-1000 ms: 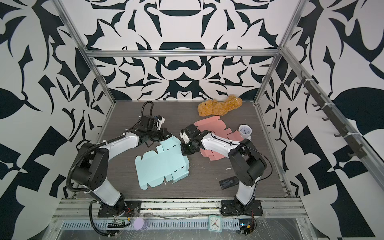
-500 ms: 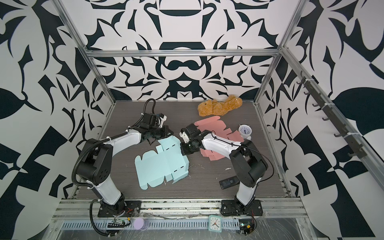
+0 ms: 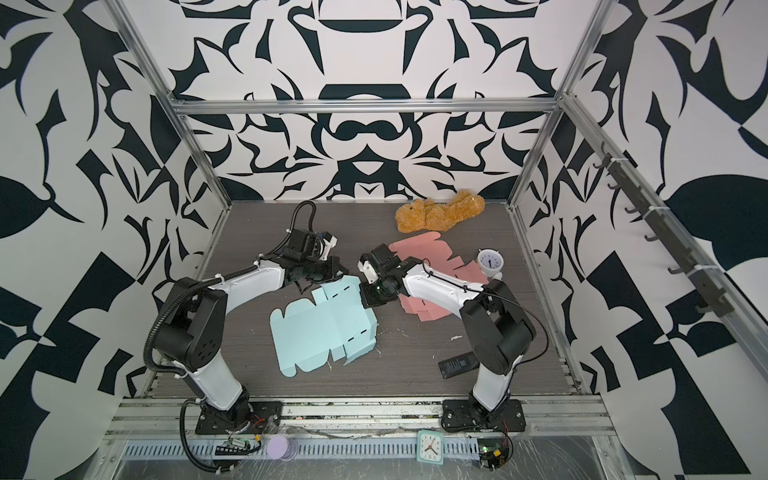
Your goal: Fold the paper box
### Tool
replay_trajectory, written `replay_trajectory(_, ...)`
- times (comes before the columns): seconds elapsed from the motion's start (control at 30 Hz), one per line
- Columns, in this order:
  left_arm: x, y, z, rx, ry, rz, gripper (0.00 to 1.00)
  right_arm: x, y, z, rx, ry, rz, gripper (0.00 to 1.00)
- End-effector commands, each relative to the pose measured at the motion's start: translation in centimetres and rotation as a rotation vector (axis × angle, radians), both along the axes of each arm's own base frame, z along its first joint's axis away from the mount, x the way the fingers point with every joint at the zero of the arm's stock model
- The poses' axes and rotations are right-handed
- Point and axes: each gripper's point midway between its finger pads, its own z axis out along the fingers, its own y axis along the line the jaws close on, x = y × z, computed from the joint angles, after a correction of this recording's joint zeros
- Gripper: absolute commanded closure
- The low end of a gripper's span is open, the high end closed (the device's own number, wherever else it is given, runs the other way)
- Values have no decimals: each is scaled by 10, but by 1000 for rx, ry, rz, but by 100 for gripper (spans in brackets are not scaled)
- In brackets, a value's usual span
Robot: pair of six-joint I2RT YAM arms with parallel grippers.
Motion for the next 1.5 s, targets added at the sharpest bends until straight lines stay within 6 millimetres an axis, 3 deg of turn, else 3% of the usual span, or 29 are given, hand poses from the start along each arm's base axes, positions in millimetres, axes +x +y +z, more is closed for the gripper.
replay_trajectory(0.0,-14,0,5,15,-12,-34,100,7,2,17,-4,-57,11,95)
replay_trajectory(0.3,-32,-12,1,9,-7,-68,100,8,-9,16,-77,-92,6,94)
replay_trajectory(0.53,-45,-4,-1,9,-7,-67,100,5,-12,20,-104,-124,27,95)
replay_trajectory(1.13,-44,103,-19,66,32,215,100,-2,-19,23,-129,-166,60,96)
replay_trajectory(1.3,-38,110,-35,114,53,222,100,-1,-18,25,-123,-173,57,96)
replay_trajectory(1.47,-30,110,-37,122,41,230,100,-1,-17,27,-120,-175,58,97)
